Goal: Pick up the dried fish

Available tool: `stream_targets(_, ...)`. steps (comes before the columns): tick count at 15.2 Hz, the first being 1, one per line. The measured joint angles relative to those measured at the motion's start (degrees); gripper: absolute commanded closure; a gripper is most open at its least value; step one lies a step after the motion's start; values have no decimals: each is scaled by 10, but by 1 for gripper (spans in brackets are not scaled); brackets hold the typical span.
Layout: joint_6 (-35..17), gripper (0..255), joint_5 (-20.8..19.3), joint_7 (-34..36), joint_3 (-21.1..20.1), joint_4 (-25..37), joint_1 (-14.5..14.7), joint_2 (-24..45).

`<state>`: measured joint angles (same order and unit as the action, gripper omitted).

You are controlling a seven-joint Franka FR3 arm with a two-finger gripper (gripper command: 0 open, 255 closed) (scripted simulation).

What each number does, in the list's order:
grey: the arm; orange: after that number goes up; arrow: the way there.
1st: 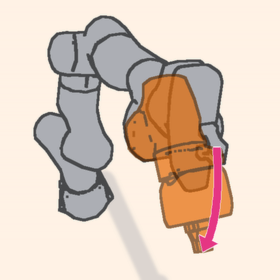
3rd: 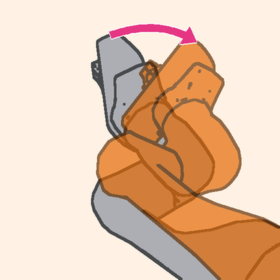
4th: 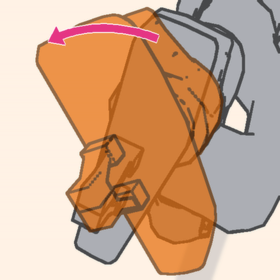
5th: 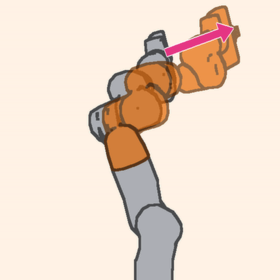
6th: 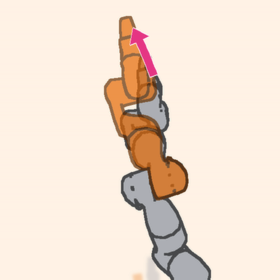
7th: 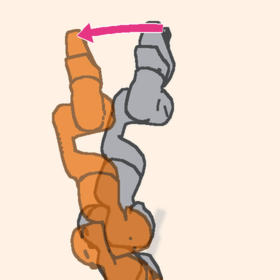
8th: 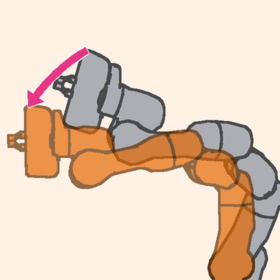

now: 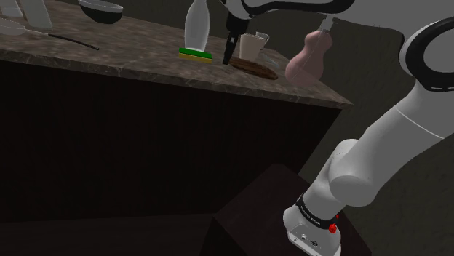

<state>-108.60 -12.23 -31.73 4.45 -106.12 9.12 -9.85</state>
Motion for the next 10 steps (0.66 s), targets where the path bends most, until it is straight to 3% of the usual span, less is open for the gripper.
stream_targets(10,74,255,5,-13,-2,90,1,14)
